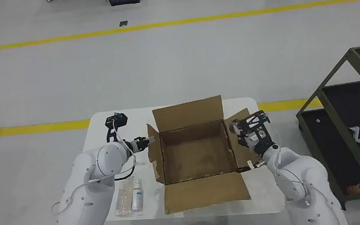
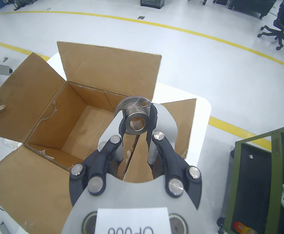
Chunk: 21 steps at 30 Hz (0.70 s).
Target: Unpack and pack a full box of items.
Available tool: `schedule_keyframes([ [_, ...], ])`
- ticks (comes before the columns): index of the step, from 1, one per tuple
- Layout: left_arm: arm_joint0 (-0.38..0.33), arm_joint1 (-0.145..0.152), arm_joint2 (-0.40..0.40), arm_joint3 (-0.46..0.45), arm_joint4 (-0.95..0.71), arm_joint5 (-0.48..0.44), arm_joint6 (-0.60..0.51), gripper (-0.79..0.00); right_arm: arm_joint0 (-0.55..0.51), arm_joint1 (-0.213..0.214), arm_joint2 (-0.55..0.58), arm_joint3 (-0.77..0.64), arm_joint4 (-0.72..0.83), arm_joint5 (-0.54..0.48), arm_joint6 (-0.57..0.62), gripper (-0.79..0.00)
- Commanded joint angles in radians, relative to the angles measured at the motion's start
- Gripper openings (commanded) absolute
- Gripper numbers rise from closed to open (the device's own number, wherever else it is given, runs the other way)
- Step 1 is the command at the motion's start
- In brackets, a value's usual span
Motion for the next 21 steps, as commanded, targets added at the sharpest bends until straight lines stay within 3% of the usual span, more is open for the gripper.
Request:
schedule_keyframes([
  [1, 0.000, 0.000, 0.000, 0.000, 0.000, 0.000, 0.000, 0.000, -0.015, 0.003, 0.029, -0.002, 0.014, 0.003, -0.004, -0.785],
  [10, 0.000, 0.000, 0.000, 0.000, 0.000, 0.000, 0.000, 0.000, -0.107, 0.014, 0.135, -0.069, 0.047, 0.042, -0.026, -0.785],
  [21, 0.000, 0.000, 0.000, 0.000, 0.000, 0.000, 0.000, 0.000, -0.184, 0.025, 0.231, -0.065, 0.058, 0.107, 0.053, -0.785],
])
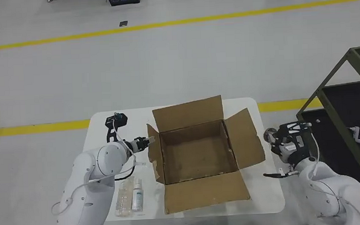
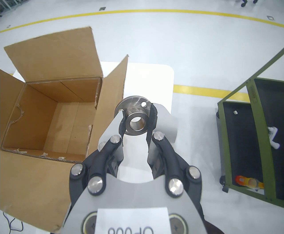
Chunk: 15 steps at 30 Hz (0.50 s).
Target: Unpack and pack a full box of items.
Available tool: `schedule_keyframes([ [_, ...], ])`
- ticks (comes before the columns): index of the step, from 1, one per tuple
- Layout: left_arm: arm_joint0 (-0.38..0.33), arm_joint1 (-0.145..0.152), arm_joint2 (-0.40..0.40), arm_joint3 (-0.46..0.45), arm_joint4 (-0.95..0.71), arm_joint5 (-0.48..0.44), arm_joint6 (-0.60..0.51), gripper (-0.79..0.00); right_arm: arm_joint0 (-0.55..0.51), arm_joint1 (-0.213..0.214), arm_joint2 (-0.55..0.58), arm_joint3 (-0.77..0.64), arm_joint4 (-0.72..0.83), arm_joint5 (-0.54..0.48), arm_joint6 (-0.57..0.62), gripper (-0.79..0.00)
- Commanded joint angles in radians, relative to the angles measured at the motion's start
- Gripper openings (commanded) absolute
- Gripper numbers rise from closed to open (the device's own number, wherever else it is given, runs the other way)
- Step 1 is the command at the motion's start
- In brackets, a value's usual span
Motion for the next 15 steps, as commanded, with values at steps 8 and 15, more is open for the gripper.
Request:
schedule_keyframes([
  [8, 0.000, 0.000, 0.000, 0.000, 0.000, 0.000, 0.000, 0.000, -0.042, 0.009, 0.026, 0.056, -0.023, -0.011, 0.040, -0.785],
  [15, 0.000, 0.000, 0.000, 0.000, 0.000, 0.000, 0.000, 0.000, -0.062, 0.012, -0.011, 0.142, -0.037, -0.026, 0.014, -0.785],
])
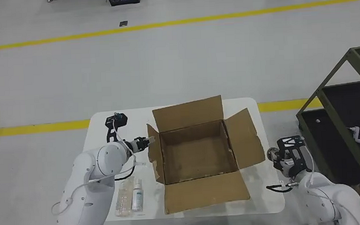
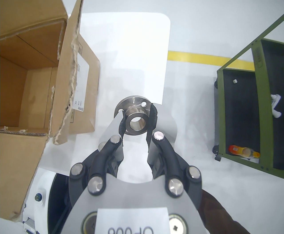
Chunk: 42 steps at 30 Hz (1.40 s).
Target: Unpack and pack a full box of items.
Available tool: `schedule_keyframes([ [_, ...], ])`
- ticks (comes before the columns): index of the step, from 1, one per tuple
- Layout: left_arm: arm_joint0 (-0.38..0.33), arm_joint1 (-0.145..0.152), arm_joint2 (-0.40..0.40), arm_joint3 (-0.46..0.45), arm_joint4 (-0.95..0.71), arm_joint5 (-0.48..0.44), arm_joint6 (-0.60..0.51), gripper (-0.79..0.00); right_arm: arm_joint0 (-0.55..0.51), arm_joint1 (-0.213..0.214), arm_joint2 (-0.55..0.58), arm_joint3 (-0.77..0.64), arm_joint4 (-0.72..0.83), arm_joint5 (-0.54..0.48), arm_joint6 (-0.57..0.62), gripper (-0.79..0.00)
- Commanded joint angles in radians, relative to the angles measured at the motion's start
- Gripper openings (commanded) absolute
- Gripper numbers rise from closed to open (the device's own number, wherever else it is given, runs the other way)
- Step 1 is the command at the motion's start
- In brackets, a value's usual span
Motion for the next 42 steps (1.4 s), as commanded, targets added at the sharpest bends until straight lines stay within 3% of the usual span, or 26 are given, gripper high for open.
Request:
schedule_keyframes([
  [1, 0.000, 0.000, 0.000, 0.000, 0.000, 0.000, 0.000, 0.000, -0.004, 0.000, -0.011, 0.037, 0.001, -0.002, -0.012, -0.785],
  [9, 0.000, 0.000, 0.000, 0.000, 0.000, 0.000, 0.000, 0.000, -0.001, 0.004, -0.026, 0.141, 0.014, 0.001, -0.029, -0.785],
  [18, 0.000, 0.000, 0.000, 0.000, 0.000, 0.000, 0.000, 0.000, 0.026, 0.008, -0.069, 0.230, -0.001, 0.015, 0.048, -0.785],
  [30, 0.000, 0.000, 0.000, 0.000, 0.000, 0.000, 0.000, 0.000, 0.032, 0.013, -0.113, 0.264, -0.027, 0.053, 0.135, -0.785],
  [42, 0.000, 0.000, 0.000, 0.000, 0.000, 0.000, 0.000, 0.000, 0.055, 0.018, -0.148, 0.318, -0.036, 0.053, 0.136, -0.785],
])
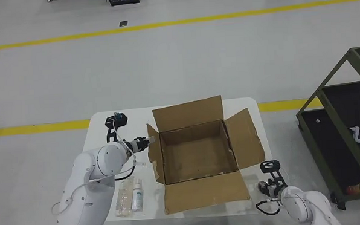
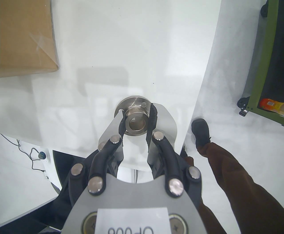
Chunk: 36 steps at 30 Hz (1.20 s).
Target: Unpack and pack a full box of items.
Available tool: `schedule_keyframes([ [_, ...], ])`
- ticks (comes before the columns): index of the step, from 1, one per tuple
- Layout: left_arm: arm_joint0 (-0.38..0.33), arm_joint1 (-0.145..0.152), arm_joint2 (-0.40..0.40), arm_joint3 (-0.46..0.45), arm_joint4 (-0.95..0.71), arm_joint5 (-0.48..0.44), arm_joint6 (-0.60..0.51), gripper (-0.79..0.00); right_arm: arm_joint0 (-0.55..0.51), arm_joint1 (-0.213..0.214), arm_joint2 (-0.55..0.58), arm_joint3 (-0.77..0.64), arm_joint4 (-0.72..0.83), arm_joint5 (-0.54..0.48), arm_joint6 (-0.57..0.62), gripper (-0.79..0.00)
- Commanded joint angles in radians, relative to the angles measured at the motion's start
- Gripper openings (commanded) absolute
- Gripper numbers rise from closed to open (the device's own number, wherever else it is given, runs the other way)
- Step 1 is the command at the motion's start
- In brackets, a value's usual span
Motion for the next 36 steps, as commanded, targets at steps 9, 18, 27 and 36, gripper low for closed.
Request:
schedule_keyframes([
  [9, 0.000, 0.000, 0.000, 0.000, 0.000, 0.000, 0.000, 0.000, 0.029, 0.005, -0.020, 0.033, -0.014, -0.002, 0.012, -0.637],
  [18, 0.000, 0.000, 0.000, 0.000, 0.000, 0.000, 0.000, 0.000, 0.041, 0.011, -0.016, 0.014, 0.006, -0.011, 0.021, -0.493],
  [27, 0.000, 0.000, 0.000, 0.000, 0.000, 0.000, 0.000, 0.000, 0.003, 0.021, 0.042, -0.083, 0.042, -0.017, -0.014, -0.508],
  [36, 0.000, 0.000, 0.000, 0.000, 0.000, 0.000, 0.000, 0.000, -0.145, 0.024, 0.163, -0.249, 0.037, -0.026, -0.427, -0.785],
])
